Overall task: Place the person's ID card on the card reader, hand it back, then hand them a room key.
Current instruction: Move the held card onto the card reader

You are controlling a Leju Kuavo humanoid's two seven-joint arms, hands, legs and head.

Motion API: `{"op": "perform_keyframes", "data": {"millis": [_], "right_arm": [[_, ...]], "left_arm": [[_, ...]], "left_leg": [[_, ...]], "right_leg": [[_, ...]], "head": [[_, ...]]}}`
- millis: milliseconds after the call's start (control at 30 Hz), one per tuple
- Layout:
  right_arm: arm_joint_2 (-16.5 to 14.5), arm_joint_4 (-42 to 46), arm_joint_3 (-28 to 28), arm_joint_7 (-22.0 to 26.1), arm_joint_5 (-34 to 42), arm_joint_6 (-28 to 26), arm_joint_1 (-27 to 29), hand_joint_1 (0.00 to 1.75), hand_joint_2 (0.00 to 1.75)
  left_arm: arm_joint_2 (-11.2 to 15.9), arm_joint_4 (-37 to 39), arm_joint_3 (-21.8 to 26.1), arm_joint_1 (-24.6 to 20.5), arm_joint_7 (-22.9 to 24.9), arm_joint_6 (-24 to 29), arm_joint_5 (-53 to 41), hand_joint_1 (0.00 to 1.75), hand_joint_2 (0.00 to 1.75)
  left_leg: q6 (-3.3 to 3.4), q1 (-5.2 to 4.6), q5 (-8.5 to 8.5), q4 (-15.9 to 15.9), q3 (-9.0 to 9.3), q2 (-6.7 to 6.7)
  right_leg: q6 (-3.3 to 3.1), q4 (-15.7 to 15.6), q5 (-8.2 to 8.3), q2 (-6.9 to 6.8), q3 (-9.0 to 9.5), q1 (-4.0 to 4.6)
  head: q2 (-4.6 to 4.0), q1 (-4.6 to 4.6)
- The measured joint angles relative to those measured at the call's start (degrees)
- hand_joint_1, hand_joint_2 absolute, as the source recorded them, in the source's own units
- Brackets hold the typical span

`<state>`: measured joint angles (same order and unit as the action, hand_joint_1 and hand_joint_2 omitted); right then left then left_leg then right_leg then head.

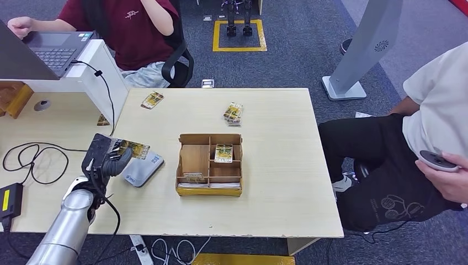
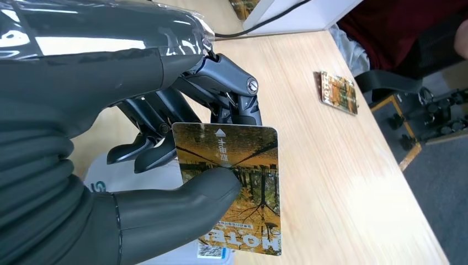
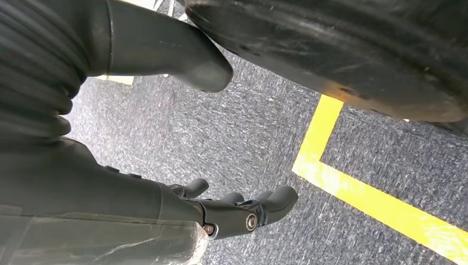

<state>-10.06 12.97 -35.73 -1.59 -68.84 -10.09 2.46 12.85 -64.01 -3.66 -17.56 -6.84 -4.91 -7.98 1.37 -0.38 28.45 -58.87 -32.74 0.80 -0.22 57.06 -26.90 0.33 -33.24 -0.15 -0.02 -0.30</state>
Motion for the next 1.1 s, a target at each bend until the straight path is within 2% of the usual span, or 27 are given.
{"op": "perform_keyframes", "data": {"millis": [467, 1100], "right_arm": [[0.1, 0.0, -2.0, 0.0, -1.3, 0.3, 0.0, 0.00, 1.75], [-0.2, 0.0, -2.7, -0.1, -2.9, 0.0, -0.4, 0.00, 1.75]], "left_arm": [[0.8, -6.3, -0.3, 7.5, -0.7, -2.4, -3.1, 1.75, 1.75], [-0.9, -4.0, -2.5, 5.7, 0.6, 5.6, -9.9, 1.75, 1.75]], "left_leg": [[-0.01, 0.00, 0.02, 0.0, 0.00, 0.00], [-0.01, -0.01, 0.02, 0.0, 0.00, 0.01]], "right_leg": [[-0.01, 0.0, -0.03, -0.01, -0.02, 0.00], [-0.02, 0.0, -0.02, 0.00, -0.02, 0.00]], "head": [[0.00, -0.01], [0.00, 0.01]]}}
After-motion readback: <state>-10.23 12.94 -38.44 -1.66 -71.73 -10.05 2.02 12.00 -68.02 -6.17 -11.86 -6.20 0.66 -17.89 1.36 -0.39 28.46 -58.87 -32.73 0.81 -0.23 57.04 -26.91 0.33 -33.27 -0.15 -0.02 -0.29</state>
